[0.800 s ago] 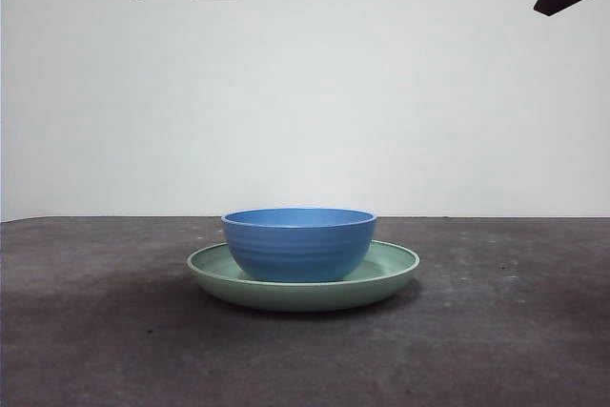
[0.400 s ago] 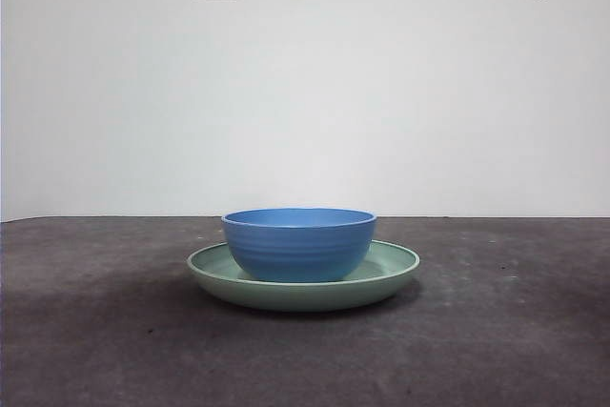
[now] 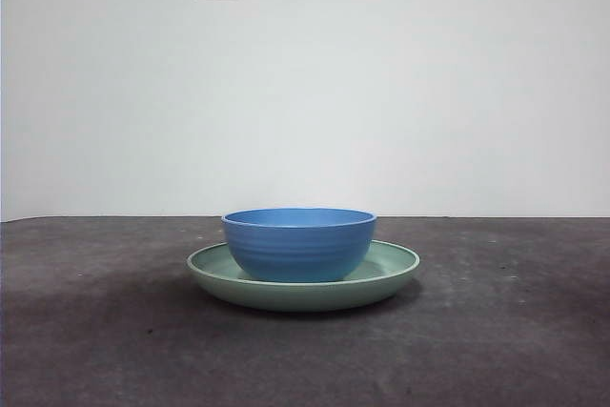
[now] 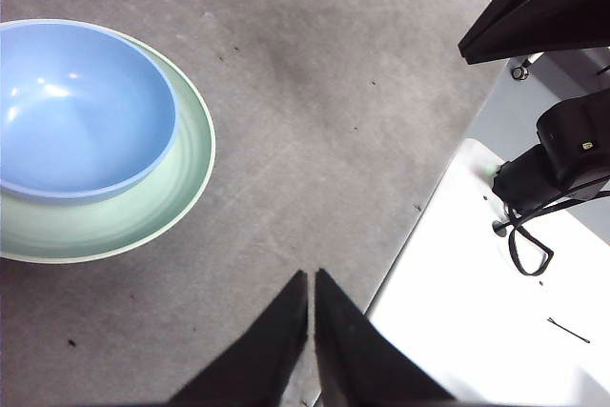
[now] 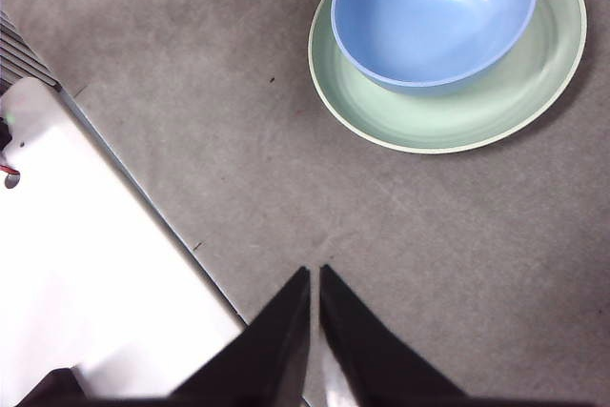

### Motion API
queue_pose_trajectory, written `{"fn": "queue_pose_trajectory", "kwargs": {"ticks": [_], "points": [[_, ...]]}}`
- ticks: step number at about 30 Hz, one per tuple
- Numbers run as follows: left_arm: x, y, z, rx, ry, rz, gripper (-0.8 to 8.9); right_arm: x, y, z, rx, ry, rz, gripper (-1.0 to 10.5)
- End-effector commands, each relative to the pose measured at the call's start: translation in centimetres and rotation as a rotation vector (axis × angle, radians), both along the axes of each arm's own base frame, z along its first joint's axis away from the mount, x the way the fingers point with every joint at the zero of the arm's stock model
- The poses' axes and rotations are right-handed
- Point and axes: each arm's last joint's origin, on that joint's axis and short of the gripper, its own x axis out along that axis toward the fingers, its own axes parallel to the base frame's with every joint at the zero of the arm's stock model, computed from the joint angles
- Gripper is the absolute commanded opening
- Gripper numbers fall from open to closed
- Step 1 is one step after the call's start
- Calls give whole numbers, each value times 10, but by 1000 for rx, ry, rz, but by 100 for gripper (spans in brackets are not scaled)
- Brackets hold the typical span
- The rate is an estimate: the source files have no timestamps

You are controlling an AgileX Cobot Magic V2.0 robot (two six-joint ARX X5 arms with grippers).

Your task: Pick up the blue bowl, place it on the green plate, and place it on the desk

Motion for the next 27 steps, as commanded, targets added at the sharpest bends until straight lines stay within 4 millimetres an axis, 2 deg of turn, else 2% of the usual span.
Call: {"fn": "queue_pose_trajectory", "kwargs": {"ticks": [1,13,17,21,24,27], "points": [[1,-2,2,-5,-14,-14,11,1,2,3,6,-17,13,11],[0,-1,2,-6,-17,-15,11,1,2,3,6,-17,13,11],[2,3,10,-7,-138,27,10,1,2,4,6,-17,13,11],[5,19,27,-16,-359,229,10,1,2,4,6,-17,13,11],[4,38,40,-54,-554,439,10,1,2,4,6,-17,13,11],[-4,59,44,-101,-735,646,11,1,2,3,6,-17,13,11]]}}
